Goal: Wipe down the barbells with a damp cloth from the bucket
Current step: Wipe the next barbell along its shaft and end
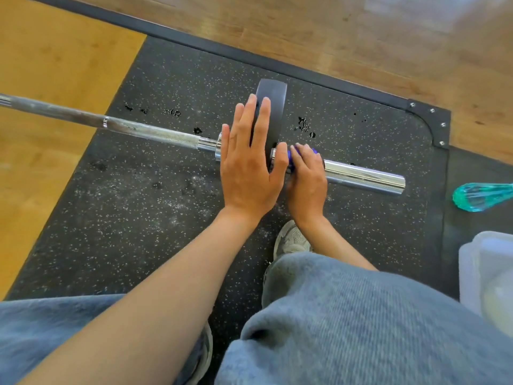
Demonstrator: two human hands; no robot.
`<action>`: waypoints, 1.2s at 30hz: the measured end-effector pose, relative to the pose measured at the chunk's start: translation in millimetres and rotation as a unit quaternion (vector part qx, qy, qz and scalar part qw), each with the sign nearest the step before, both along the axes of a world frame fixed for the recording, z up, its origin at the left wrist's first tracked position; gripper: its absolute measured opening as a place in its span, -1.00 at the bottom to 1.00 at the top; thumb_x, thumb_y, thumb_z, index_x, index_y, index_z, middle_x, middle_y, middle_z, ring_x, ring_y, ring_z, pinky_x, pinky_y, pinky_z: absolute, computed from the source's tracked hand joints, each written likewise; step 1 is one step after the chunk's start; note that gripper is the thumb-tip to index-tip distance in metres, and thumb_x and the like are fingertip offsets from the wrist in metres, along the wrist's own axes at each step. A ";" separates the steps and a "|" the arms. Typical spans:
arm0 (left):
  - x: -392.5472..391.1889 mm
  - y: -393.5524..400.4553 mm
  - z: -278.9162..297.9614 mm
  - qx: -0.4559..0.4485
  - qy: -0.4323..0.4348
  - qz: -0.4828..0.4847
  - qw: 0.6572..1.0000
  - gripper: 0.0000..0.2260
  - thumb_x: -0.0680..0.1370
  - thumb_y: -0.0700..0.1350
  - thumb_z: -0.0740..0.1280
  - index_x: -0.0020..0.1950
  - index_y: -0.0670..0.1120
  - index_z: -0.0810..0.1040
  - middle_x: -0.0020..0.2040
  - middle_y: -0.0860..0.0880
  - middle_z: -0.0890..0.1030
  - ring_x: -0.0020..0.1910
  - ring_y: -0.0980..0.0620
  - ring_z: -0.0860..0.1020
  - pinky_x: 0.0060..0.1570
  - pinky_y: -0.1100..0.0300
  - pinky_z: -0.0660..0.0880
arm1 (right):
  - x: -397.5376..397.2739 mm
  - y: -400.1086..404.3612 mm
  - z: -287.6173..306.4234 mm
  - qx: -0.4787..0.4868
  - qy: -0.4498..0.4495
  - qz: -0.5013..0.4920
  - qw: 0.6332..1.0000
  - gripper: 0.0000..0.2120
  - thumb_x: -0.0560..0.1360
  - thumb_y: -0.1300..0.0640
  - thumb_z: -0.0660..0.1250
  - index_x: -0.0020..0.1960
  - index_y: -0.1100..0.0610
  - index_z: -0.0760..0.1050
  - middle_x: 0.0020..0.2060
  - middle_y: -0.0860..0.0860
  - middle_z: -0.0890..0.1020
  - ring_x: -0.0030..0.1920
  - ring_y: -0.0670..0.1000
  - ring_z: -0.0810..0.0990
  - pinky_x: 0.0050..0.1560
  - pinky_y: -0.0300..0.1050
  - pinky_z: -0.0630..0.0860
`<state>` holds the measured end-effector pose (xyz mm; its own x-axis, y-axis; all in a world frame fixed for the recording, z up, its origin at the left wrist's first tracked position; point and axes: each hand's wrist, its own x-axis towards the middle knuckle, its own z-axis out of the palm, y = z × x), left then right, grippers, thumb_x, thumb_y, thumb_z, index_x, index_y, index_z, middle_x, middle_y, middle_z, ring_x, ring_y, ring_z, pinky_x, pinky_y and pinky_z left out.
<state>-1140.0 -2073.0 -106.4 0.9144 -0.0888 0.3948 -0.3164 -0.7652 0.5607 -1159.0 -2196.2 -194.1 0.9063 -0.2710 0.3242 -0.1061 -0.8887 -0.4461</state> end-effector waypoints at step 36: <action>138.7 -54.9 -1.4 0.086 -0.032 0.014 0.996 -0.41 0.71 0.13 0.03 0.66 -0.16 0.12 0.66 -0.09 0.14 0.65 -0.11 0.04 0.62 -0.03 0.02 | 135.5 -61.0 8.7 -0.037 0.017 0.040 0.998 -0.53 0.50 0.41 0.30 0.37 0.12 0.54 0.31 0.03 0.57 0.34 0.11 0.49 0.30 0.03 0.51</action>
